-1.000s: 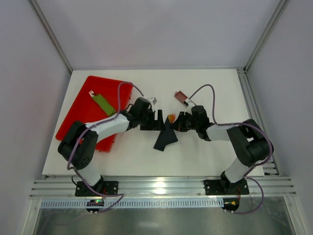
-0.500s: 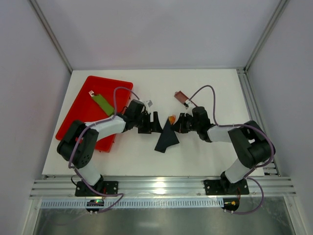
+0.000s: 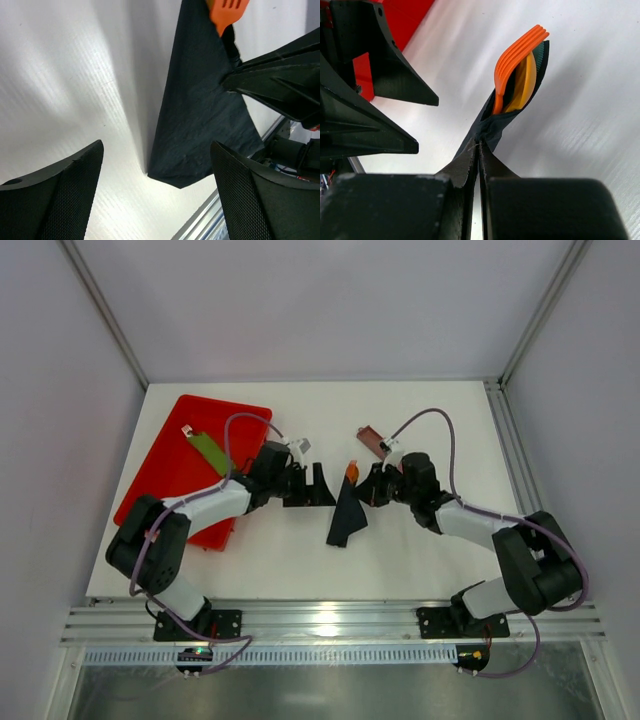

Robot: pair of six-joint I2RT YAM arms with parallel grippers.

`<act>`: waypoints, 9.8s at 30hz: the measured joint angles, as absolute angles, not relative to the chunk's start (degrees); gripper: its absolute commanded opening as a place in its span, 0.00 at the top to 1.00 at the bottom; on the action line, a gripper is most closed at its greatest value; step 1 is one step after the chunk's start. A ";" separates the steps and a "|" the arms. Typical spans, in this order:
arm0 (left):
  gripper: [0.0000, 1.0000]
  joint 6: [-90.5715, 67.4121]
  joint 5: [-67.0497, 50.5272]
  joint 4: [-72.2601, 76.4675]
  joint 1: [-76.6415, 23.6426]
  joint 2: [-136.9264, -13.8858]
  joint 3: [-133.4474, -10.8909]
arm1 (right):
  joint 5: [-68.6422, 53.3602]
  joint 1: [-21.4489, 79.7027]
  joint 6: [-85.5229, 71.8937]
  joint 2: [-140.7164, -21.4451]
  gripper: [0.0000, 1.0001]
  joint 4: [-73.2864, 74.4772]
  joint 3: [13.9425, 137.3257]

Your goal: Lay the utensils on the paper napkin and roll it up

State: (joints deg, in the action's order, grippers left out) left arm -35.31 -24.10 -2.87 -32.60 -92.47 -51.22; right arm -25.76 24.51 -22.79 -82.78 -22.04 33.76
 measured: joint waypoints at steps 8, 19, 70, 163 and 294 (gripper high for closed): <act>0.12 -35.27 -30.13 7.25 -32.23 -89.54 -47.70 | -28.75 24.51 -20.71 -76.44 0.96 -20.40 33.50; 0.11 -34.37 -40.45 18.26 -31.55 -92.33 -46.70 | -34.81 24.49 -19.35 -69.41 0.96 -19.31 33.41; 0.39 -60.58 -64.73 61.93 -30.92 -103.98 -43.48 | -47.75 24.34 -23.92 -68.88 0.96 -27.18 33.06; 1.00 -46.06 -44.86 28.08 -32.51 -88.31 -50.68 | -11.97 37.82 -19.64 -59.37 0.45 -5.54 36.40; 1.00 -46.00 -49.89 24.80 -35.66 -82.54 -53.15 | -31.00 31.66 -28.49 -49.69 0.44 -21.26 26.72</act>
State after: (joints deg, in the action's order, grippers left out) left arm -46.00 -49.89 24.80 -35.66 -82.54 -53.15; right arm -31.00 31.66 -28.49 -49.69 -21.26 26.72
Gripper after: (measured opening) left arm 0.095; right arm 0.557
